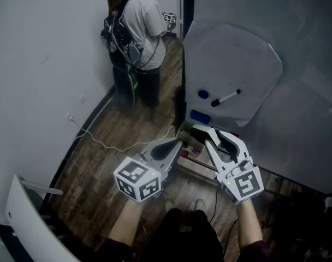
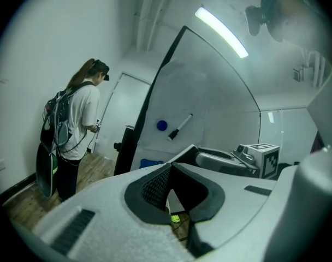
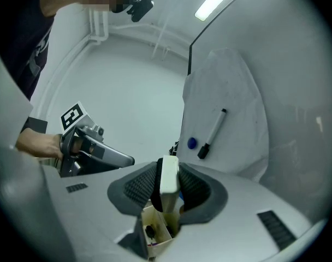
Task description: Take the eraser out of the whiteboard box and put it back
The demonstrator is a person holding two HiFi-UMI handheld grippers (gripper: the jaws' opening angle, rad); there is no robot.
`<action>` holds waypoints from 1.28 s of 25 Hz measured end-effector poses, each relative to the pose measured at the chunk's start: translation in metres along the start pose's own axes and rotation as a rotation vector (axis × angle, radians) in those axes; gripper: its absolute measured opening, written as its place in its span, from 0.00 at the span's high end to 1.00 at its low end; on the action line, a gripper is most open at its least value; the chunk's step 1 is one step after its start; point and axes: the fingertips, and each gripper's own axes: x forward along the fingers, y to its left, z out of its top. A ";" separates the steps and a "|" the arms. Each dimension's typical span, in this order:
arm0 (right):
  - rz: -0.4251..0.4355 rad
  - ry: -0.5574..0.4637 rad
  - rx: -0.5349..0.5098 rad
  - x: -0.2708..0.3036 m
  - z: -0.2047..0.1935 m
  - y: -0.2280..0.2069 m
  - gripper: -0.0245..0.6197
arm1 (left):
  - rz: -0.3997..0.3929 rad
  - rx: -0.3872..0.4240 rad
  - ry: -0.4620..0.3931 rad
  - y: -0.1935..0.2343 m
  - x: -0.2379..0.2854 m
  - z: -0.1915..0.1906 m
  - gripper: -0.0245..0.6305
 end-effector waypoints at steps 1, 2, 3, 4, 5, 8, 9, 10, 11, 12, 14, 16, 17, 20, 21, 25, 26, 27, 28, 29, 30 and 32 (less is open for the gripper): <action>-0.002 0.004 -0.006 0.001 -0.004 0.000 0.78 | 0.003 -0.002 0.003 0.003 0.001 -0.003 0.96; -0.003 0.008 -0.014 0.002 -0.008 0.000 0.78 | 0.006 -0.002 0.006 0.005 0.001 -0.006 0.96; -0.005 0.013 -0.024 0.003 -0.012 0.001 0.78 | 0.008 -0.002 0.008 0.007 0.001 -0.008 0.96; -0.005 0.018 -0.035 0.003 -0.015 0.001 0.78 | 0.009 -0.002 0.009 0.008 0.001 -0.010 0.96; -0.003 0.024 -0.049 0.003 -0.018 0.002 0.78 | 0.009 -0.002 0.010 0.009 0.001 -0.012 0.96; 0.011 0.046 -0.113 0.006 -0.025 0.004 0.78 | 0.007 -0.007 0.009 0.013 0.003 -0.013 0.96; 0.019 0.054 -0.136 0.008 -0.027 0.005 0.78 | 0.007 -0.008 0.007 0.013 0.004 -0.013 0.96; 0.030 0.058 -0.154 0.010 -0.029 0.006 0.78 | 0.007 -0.009 0.006 0.014 0.004 -0.013 0.96; 0.045 0.060 -0.168 0.012 -0.032 0.007 0.78 | 0.006 -0.008 0.006 0.013 0.005 -0.014 0.96; 0.062 0.061 -0.178 0.015 -0.035 0.008 0.78 | 0.005 -0.008 0.007 0.012 0.005 -0.015 0.96; 0.095 0.072 -0.200 0.020 -0.044 0.008 0.78 | 0.001 -0.014 0.013 0.011 0.006 -0.020 0.96; 0.121 0.086 -0.222 0.025 -0.053 0.008 0.78 | 0.002 -0.028 0.017 0.011 0.005 -0.025 0.96; 0.130 0.093 -0.224 0.028 -0.057 0.007 0.78 | 0.004 -0.036 0.017 0.012 0.004 -0.028 0.96; 0.149 0.100 -0.213 0.034 -0.068 0.004 0.78 | 0.011 -0.053 0.022 0.015 0.002 -0.034 0.96; 0.157 0.101 -0.211 0.036 -0.071 0.004 0.78 | 0.013 -0.057 0.023 0.016 0.002 -0.036 0.96; 0.178 0.112 -0.198 0.043 -0.083 0.004 0.78 | 0.022 -0.061 0.030 0.021 0.001 -0.041 0.96; 0.178 0.118 -0.194 0.045 -0.086 0.003 0.78 | 0.023 -0.061 0.031 0.022 0.001 -0.042 0.96; 0.178 0.126 -0.193 0.046 -0.089 0.002 0.78 | 0.024 -0.061 0.031 0.023 0.001 -0.042 0.96; 0.179 0.136 -0.194 0.048 -0.093 0.001 0.78 | 0.025 -0.063 0.030 0.024 0.001 -0.043 0.96; 0.180 0.146 -0.197 0.049 -0.097 0.000 0.78 | 0.026 -0.064 0.029 0.025 0.002 -0.043 0.96; 0.180 0.153 -0.198 0.049 -0.100 0.000 0.78 | 0.025 -0.066 0.029 0.025 0.002 -0.044 0.96; 0.174 0.153 -0.187 0.050 -0.103 0.000 0.78 | 0.020 -0.065 0.031 0.025 0.005 -0.045 0.96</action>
